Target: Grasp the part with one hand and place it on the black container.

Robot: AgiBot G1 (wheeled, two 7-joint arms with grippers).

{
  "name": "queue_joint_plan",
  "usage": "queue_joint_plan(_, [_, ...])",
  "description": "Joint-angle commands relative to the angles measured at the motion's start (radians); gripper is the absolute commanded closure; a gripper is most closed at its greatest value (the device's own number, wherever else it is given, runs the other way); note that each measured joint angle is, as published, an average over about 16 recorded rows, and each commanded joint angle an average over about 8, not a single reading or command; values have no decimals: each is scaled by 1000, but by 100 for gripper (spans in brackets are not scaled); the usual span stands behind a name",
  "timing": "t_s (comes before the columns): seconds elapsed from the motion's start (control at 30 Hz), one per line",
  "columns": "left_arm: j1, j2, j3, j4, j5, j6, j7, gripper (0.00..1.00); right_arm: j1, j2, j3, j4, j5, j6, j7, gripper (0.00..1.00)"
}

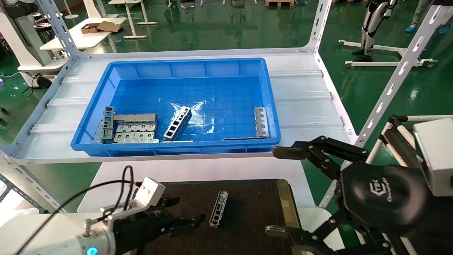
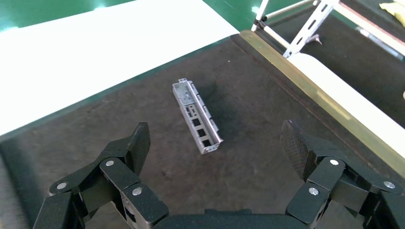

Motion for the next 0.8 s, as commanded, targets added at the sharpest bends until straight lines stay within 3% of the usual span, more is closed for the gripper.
queue_joint_plan(0.03, [-1, -19, -29, -2, -15, 47, 34, 0, 0, 0, 0, 0, 0, 0, 0, 0])
queue_joint_plan(0.43, [28, -118, -205, 9, -181, 280, 282, 0, 0, 0, 0, 0, 0, 0, 0, 0])
queue_joint_plan(0.8, [27, -165, -285, 9, -268, 399, 397, 0, 0, 0, 0, 0, 0, 0, 0, 0])
